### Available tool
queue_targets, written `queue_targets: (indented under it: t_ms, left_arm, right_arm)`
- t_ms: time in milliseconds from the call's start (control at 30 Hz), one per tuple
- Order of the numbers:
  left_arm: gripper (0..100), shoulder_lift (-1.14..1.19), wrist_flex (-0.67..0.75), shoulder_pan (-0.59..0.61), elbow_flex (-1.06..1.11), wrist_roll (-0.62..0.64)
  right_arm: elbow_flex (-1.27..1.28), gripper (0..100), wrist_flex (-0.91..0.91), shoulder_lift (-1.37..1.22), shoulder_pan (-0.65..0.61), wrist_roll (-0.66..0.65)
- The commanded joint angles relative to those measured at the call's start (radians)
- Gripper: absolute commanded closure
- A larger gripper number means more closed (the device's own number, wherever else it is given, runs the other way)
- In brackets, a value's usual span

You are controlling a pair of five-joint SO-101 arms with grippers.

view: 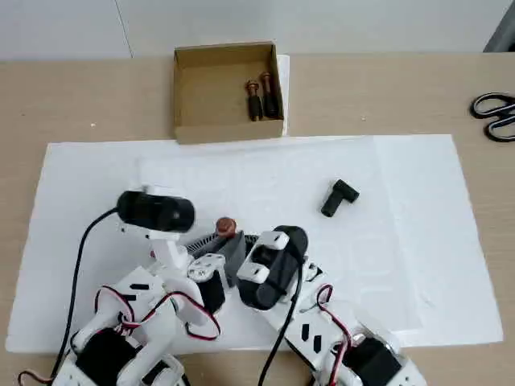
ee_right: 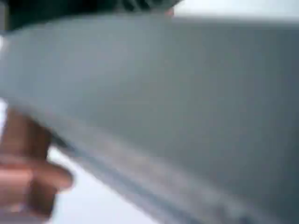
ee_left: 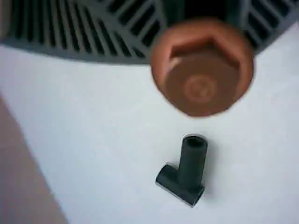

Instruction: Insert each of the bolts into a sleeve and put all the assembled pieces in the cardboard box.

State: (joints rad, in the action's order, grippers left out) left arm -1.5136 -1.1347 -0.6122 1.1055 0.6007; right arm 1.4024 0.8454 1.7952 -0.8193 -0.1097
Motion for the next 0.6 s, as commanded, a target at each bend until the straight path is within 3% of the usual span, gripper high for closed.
queue_targets:
  t_ms: [0,567]
  left_arm:
    - [99,-0.003,-0.061,-0.06,0.001,-0.043]
    - [96,-0.003,-0.041,-0.074,0.036,-0.091]
  right_arm:
    - [-0.048,99.6,-0.067,-0.001,0.038,-0.014]
    - [-0.04,99.6,-0.097,-0.002,0.054,-0.04]
